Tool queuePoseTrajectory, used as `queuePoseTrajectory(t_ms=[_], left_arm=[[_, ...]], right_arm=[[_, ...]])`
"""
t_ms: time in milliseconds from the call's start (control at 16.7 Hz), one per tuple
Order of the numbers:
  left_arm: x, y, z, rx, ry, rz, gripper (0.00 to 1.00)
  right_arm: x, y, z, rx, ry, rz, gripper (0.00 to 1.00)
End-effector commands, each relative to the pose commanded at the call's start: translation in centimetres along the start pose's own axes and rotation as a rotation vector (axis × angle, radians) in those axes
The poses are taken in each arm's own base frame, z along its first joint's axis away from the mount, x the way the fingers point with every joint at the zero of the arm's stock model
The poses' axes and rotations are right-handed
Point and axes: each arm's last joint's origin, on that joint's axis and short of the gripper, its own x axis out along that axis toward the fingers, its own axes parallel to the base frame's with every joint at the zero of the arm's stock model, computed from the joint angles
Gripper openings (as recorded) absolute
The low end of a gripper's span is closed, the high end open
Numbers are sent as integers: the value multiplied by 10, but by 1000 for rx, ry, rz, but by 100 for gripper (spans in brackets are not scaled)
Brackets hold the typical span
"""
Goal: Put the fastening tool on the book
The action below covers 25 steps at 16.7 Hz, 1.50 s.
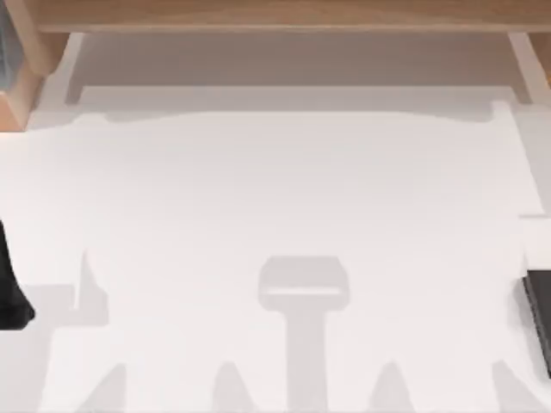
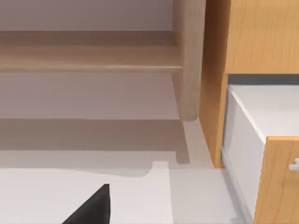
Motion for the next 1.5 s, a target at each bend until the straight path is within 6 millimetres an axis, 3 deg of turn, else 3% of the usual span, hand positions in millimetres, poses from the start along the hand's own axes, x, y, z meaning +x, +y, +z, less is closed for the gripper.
queuePoseTrajectory(t_ms=[180, 360, 540, 780, 1020, 1140, 1320, 1500], left_arm=[[0, 0, 0, 0, 0, 0, 100], [0, 0, 0, 0, 0, 0, 100], [0, 0, 0, 0, 0, 0, 100], [0, 0, 0, 0, 0, 0, 100], [0, 0, 0, 0, 0, 0, 100], [0, 0, 0, 0, 0, 0, 100], [0, 0, 0, 0, 0, 0, 100], [0, 0, 0, 0, 0, 0, 100]], right_arm=[[0, 0, 2, -2, 7, -3, 100], [0, -4, 18, -24, 73, -33, 100], [5, -10, 52, -57, 202, -88, 100], [32, -27, 121, -100, 444, -165, 100], [104, -61, 193, -132, 700, -197, 100], [153, -86, 212, -145, 824, -188, 100], [222, -123, 210, -162, 998, -140, 100], [271, -151, 187, -184, 1138, -64, 100]])
